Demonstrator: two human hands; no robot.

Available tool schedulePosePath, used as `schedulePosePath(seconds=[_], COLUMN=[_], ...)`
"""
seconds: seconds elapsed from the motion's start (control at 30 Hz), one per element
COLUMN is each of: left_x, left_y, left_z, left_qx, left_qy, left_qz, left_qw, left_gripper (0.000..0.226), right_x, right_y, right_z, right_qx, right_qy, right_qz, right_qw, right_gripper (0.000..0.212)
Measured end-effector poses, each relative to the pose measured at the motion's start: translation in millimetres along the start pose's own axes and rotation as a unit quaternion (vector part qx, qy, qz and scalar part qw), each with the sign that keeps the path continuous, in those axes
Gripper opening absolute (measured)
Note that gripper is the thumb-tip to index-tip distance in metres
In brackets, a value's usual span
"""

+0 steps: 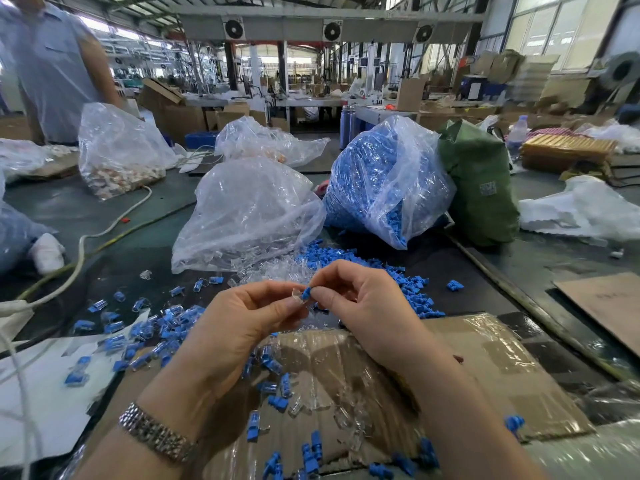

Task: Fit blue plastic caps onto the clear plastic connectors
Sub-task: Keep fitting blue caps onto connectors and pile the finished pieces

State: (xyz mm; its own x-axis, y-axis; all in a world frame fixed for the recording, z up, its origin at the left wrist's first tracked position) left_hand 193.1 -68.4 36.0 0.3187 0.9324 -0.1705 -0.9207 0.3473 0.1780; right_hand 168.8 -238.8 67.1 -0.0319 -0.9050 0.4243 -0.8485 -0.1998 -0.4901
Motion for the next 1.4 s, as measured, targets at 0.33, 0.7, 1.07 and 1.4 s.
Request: schedulePosePath(seconds=[0.33, 0.7, 1.07, 1.4], left_x=[2, 6, 7, 12], left_y=[-1, -4, -3, -5], left_z=[-2, -2, -2, 4], left_qx=[0.007, 0.016, 0.018, -0.022], left_qy=[0.001, 0.086, 0.116, 0.118], left_qz=[-0.003, 0.005, 0.032, 0.066], left_qw=[1.000, 0.996, 0.993, 0.991], left_gripper=[0.033, 0.022, 0.031, 0.020], right_x=[-2, 25, 23, 6], right_y=[0, 26, 18, 21], right_z=[1, 32, 17, -17], right_qx=[0.032, -0.240, -0.204, -0.134], right_qy=[0.067, 0.435, 0.140, 0.100], right_qz=[-0.023, -0.213, -0.194, -0.198], right_qw=[0.997, 0.841, 0.949, 0.966], right_gripper=[0.008, 0.042, 0.011, 0.016])
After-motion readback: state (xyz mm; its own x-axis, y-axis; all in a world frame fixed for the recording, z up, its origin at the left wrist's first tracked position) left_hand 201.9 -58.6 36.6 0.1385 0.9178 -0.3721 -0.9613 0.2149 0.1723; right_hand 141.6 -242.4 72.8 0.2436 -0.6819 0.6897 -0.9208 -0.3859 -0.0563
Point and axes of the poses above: each hand's wrist, its own y-axis away from the middle knuckle, its own x-axis out of the back of the hand, z = x × y, the point moved 5 cm from there along -y, towards the middle knuckle, and after that the axes turned 13 degrees about x, right-handed, at the moved point
